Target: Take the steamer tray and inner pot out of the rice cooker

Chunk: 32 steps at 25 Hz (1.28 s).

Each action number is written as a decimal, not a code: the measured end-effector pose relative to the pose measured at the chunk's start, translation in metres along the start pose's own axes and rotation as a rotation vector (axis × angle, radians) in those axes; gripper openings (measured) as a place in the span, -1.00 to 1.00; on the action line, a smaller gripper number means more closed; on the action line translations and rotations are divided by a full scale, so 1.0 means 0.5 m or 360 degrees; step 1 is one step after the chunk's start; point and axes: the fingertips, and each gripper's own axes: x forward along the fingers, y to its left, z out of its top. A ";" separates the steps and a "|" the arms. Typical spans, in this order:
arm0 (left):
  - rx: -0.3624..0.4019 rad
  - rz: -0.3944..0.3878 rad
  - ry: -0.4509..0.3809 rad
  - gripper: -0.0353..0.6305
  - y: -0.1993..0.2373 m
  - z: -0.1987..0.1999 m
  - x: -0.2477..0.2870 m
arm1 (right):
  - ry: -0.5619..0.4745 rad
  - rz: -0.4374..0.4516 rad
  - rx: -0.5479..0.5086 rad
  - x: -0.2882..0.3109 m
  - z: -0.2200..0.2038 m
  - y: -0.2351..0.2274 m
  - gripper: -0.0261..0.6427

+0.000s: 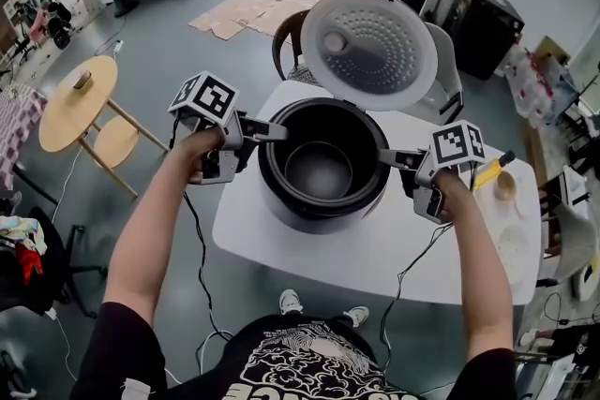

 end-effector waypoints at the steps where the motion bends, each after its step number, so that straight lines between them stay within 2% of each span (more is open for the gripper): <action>1: 0.0014 0.0034 0.0003 -0.29 0.003 -0.001 -0.001 | 0.0001 -0.0016 -0.0011 0.000 0.000 0.001 -0.54; 5: 0.0052 0.0143 -0.0008 -0.57 0.021 0.001 -0.005 | -0.0017 -0.0087 -0.0027 -0.001 0.004 -0.008 -0.71; 8: 0.0054 0.0182 -0.0053 -0.75 0.033 0.003 -0.007 | -0.0081 -0.0089 0.0005 -0.003 0.008 -0.013 -0.73; 15: 0.0018 0.0124 -0.0165 -0.76 0.027 0.007 -0.010 | -0.0210 -0.0114 0.0104 -0.009 0.017 -0.020 -0.74; 22: 0.0015 0.0159 -0.0225 -0.77 0.019 0.008 -0.024 | -0.0240 -0.0206 0.0057 -0.018 0.011 -0.003 -0.74; 32: 0.0092 0.0137 -0.0313 -0.77 -0.017 0.023 -0.041 | -0.0348 -0.0175 0.0012 -0.050 0.034 0.029 -0.75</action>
